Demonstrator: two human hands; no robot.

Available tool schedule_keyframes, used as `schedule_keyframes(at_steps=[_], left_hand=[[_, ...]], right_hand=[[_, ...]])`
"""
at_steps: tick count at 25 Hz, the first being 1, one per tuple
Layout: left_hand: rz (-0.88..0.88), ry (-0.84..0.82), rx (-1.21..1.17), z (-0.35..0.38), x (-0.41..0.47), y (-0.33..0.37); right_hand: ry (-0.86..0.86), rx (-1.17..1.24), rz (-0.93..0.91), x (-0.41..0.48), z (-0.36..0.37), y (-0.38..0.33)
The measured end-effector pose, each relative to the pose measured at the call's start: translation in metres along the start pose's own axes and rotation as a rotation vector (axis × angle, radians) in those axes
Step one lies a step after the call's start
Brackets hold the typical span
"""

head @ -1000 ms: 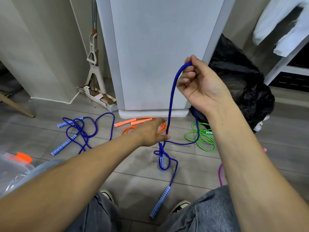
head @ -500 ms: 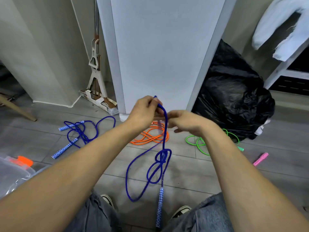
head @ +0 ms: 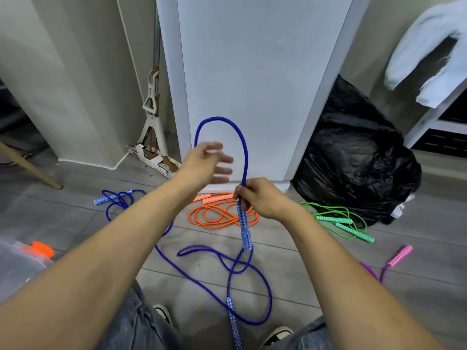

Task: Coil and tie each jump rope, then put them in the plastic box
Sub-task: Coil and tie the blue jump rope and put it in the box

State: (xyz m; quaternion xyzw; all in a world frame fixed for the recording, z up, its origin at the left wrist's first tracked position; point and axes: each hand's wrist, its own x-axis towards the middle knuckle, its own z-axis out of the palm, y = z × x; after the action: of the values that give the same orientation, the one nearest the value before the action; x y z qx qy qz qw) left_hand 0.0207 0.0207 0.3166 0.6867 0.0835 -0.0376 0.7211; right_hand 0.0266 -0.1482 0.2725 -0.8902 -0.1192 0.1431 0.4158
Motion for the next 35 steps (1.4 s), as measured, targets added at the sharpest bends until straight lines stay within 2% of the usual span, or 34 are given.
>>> schedule_keyframes(at_steps=[4,6,8,11,14,16,17,19,21,24,26,28,30,32,35], left_hand=[[-0.148,-0.353,0.627,-0.003,-0.01,-0.018],[-0.129,-0.521,0.714,0.003,-0.018,-0.022],[-0.034,-0.524,0.626,0.012,-0.025,-0.021],[-0.02,-0.416,0.341,0.018,-0.026,-0.011],[-0.022,-0.429,0.268,0.019,-0.031,-0.001],[-0.012,-0.424,0.247,0.022,-0.034,0.002],[-0.014,-0.4,0.213,0.023,-0.034,0.003],[-0.038,-0.356,0.076,0.023,-0.031,0.005],[-0.082,-0.316,-0.057,0.02,-0.026,0.009],[-0.125,-0.164,-0.147,0.005,-0.016,0.017],[-0.048,-0.092,-0.084,-0.009,-0.007,0.018],[0.061,-0.057,0.175,-0.018,-0.003,0.012],[0.087,-0.06,0.387,-0.018,-0.004,0.007],[-0.005,-0.141,0.338,-0.012,-0.009,0.008],[-0.063,-0.352,0.229,-0.002,-0.023,0.014]], right_hand=[[0.197,0.331,-0.125,-0.006,-0.014,-0.03],[0.231,0.568,-0.064,-0.008,-0.023,-0.033],[0.223,0.717,0.007,-0.011,-0.029,-0.034],[0.271,0.561,0.127,-0.015,-0.037,-0.031],[0.33,0.323,0.211,-0.02,-0.044,-0.026],[0.492,0.011,0.163,-0.022,-0.044,-0.024],[0.529,-0.003,0.078,-0.021,-0.043,-0.025],[0.385,0.289,-0.097,-0.019,-0.036,-0.03],[0.158,0.459,-0.106,-0.02,-0.031,-0.035],[0.021,0.4,-0.029,-0.02,-0.04,-0.023],[-0.004,0.346,0.019,-0.021,-0.052,-0.004],[0.107,0.17,0.089,-0.024,-0.066,0.012],[0.343,-0.116,0.116,-0.027,-0.079,0.024],[0.481,-0.158,0.064,-0.027,-0.082,0.021],[0.469,-0.044,-0.069,-0.022,-0.07,-0.001]])
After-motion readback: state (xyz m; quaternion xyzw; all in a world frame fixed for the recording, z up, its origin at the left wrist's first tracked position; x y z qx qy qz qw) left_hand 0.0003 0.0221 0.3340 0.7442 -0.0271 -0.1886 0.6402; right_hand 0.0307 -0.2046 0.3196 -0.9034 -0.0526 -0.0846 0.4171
